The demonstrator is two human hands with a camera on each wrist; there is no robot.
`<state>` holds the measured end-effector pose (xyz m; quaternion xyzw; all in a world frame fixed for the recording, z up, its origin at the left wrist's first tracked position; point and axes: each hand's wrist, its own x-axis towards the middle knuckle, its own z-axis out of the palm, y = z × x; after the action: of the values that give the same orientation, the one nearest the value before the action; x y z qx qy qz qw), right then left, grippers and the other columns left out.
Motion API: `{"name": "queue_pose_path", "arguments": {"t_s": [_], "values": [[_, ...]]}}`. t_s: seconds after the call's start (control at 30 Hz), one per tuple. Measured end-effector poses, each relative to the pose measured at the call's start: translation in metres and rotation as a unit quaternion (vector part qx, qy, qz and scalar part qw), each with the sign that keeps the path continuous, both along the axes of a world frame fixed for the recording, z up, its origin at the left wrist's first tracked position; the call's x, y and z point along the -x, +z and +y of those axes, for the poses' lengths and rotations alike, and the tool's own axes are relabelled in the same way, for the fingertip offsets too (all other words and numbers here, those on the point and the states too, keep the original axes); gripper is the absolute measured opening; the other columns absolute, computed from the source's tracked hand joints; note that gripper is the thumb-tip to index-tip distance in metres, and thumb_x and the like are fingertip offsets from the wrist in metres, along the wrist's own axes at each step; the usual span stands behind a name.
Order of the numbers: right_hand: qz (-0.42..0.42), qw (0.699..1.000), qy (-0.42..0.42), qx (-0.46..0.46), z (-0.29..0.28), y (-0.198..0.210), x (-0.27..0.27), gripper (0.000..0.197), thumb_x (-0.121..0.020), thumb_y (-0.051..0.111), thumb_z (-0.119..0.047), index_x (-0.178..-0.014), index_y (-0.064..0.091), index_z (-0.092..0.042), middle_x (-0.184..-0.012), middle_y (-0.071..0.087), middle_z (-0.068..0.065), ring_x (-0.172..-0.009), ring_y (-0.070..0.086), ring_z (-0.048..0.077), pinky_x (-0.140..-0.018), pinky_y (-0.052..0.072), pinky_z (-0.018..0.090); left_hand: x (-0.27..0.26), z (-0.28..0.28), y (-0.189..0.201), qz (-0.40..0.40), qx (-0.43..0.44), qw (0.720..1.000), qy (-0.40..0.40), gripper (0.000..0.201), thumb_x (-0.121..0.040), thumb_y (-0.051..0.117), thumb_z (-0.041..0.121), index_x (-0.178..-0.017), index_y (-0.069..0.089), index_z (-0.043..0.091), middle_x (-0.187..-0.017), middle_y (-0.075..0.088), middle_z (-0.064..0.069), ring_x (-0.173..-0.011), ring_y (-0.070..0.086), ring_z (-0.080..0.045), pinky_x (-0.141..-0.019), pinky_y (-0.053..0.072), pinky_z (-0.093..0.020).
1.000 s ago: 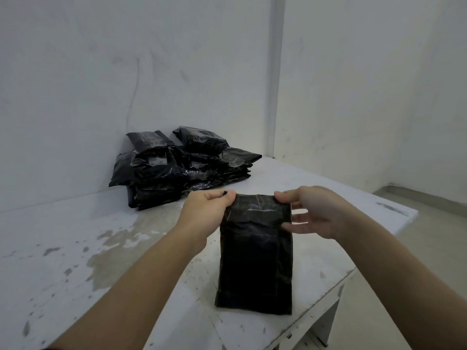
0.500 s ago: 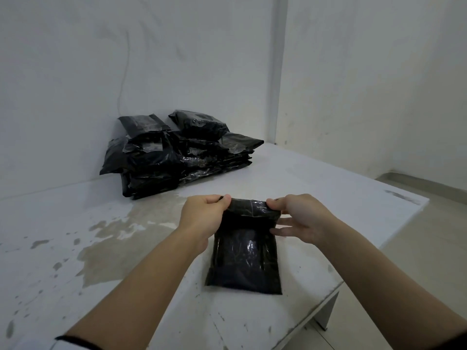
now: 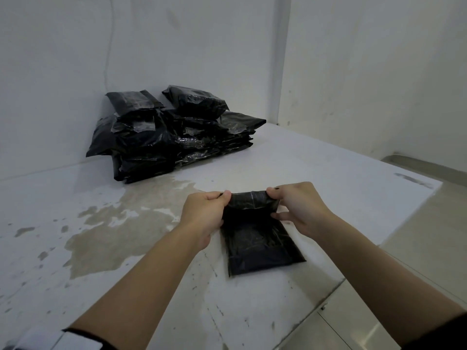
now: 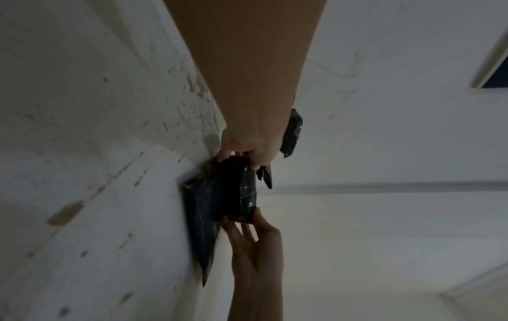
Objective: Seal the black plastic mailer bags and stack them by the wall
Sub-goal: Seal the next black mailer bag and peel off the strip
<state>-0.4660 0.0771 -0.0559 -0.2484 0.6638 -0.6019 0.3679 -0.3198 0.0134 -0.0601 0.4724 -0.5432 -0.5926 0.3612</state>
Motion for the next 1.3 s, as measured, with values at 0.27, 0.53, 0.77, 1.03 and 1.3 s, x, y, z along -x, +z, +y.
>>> {"name": "queue_pose_path", "arguments": {"t_s": [0.27, 0.53, 0.77, 1.03, 1.3], "values": [[-0.008, 0.995, 0.072, 0.068, 0.014, -0.013, 0.013, 0.009, -0.084, 0.059, 0.004, -0.082, 0.067, 0.002, -0.1, 0.062, 0.011, -0.105, 0.057, 0.025, -0.078, 0.055, 0.037, -0.012, -0.002, -0.008, -0.022, 0.03, 0.997, -0.073, 0.016, -0.093, 0.058, 0.01, -0.09, 0.072, 0.004, -0.095, 0.067, -0.002, -0.089, 0.06, -0.01, -0.097, 0.049, -0.036], [0.217, 0.956, 0.196, 0.014, 0.028, -0.026, 0.024, 0.026, -0.081, 0.062, 0.001, -0.056, 0.068, -0.001, -0.108, 0.063, 0.001, -0.105, 0.057, 0.015, -0.095, 0.042, 0.031, -0.027, -0.003, -0.019, -0.195, 0.198, 0.929, -0.246, 0.023, -0.093, 0.057, 0.014, -0.084, 0.069, -0.003, -0.103, 0.056, 0.007, -0.098, 0.054, -0.007, -0.088, 0.037, -0.015], [0.376, 0.89, 0.256, -0.002, 0.036, -0.029, 0.029, 0.025, -0.082, 0.071, -0.024, -0.063, 0.074, -0.009, -0.113, 0.061, -0.011, -0.116, 0.052, 0.002, -0.098, 0.041, 0.023, -0.035, 0.005, -0.01, -0.3, 0.347, 0.833, -0.309, 0.017, -0.086, 0.065, 0.039, -0.079, 0.07, 0.025, -0.117, 0.047, 0.016, -0.118, 0.032, 0.014, -0.093, 0.029, -0.005], [0.59, 0.768, 0.223, 0.109, 0.045, -0.04, 0.019, 0.012, -0.08, 0.073, -0.02, -0.089, 0.078, -0.014, -0.107, 0.072, 0.0, -0.117, 0.053, 0.006, -0.097, 0.035, 0.004, -0.03, 0.038, -0.017, -0.419, 0.478, 0.726, -0.263, 0.034, -0.1, 0.041, 0.035, -0.112, 0.069, 0.021, -0.119, 0.053, 0.009, -0.103, 0.054, -0.01, -0.089, 0.044, -0.028], [0.578, 0.757, 0.3, 0.06, 0.05, -0.043, 0.038, 0.024, -0.091, 0.062, -0.025, -0.113, 0.07, -0.025, -0.125, 0.055, -0.019, -0.123, 0.04, -0.011, -0.116, 0.024, 0.04, -0.032, 0.03, -0.024, -0.388, 0.505, 0.73, -0.249, 0.035, -0.1, 0.04, 0.031, -0.108, 0.069, 0.013, -0.112, 0.06, 0.003, -0.098, 0.058, -0.019, -0.085, 0.046, -0.034]]}}
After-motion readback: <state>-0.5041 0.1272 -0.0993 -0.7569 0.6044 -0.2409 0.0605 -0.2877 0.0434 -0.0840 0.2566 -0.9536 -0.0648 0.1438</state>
